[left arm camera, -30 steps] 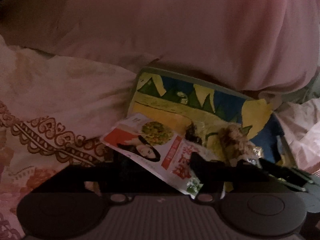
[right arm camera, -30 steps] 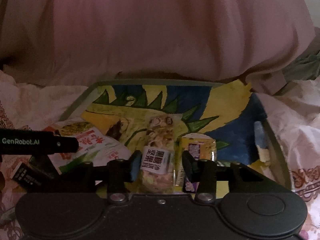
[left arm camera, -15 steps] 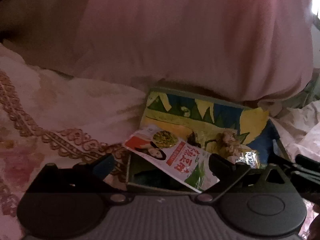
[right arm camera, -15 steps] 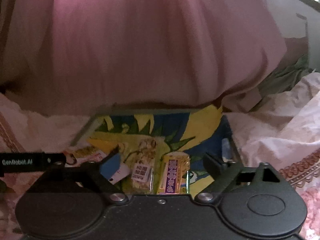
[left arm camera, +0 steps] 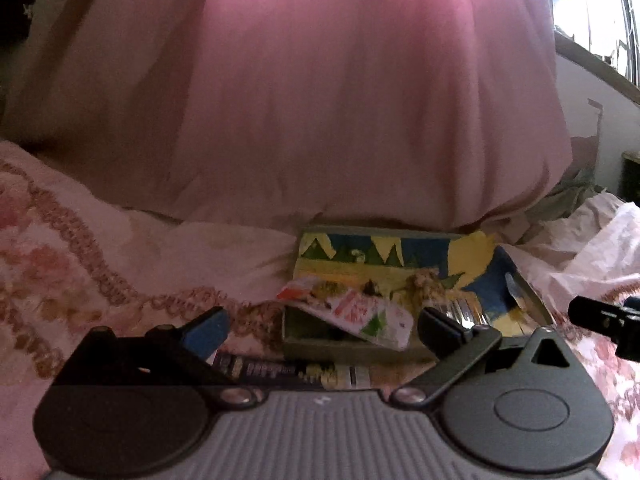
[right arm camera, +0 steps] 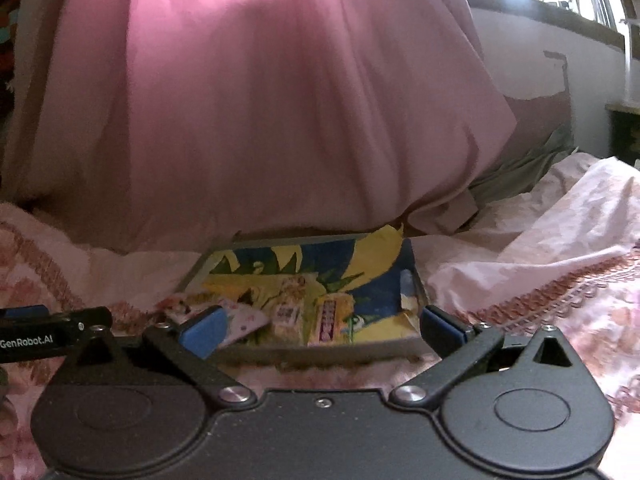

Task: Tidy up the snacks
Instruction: 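Open both grippers to drop the snacks into the tray, then withdraw both grippers from the tray back to the remaining snacks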

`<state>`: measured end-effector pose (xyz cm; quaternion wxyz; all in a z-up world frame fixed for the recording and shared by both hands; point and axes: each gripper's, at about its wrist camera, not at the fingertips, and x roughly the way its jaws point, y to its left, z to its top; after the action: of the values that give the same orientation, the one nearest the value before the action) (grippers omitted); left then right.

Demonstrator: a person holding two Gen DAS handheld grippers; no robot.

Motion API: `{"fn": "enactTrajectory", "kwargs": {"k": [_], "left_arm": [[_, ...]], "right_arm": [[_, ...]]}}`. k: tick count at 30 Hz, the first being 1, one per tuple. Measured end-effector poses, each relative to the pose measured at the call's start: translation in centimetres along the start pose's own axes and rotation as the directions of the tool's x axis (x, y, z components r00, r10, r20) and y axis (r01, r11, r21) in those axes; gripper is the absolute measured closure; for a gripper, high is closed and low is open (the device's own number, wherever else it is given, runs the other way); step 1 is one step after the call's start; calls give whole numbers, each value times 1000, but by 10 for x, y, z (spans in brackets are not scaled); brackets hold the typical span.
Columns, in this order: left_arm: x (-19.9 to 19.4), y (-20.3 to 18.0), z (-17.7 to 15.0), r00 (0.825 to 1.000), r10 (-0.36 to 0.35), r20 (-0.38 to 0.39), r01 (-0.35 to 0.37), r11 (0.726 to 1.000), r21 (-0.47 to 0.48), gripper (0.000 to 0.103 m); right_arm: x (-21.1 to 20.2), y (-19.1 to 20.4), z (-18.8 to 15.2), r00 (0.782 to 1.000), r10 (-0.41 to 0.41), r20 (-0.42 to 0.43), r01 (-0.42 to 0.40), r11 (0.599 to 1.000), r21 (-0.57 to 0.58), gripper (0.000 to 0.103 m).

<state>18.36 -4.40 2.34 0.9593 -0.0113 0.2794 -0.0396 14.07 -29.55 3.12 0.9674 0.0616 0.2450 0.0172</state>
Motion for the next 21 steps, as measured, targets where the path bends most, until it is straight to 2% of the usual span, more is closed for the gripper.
{"fn": "enactTrajectory", "kwargs": {"k": [9, 12, 17, 21], "left_arm": [[-54, -10, -34, 997, 48, -55, -45, 998, 50, 0], [-69, -10, -47, 995, 56, -87, -53, 998, 34, 0], [-91, -7, -73, 984, 111, -142, -109, 994, 20, 0], [-105, -6, -75, 981, 146, -126, -146, 989, 14, 0]], "right_arm": [[-70, 14, -37, 1000, 23, -4, -23, 991, -133, 1], [-84, 15, -45, 999, 18, -27, -21, 992, -127, 1], [-95, 15, -55, 998, -3, -67, -4, 994, -109, 1], [-101, 18, -60, 996, -19, -84, 8, 991, -130, 1]]}}
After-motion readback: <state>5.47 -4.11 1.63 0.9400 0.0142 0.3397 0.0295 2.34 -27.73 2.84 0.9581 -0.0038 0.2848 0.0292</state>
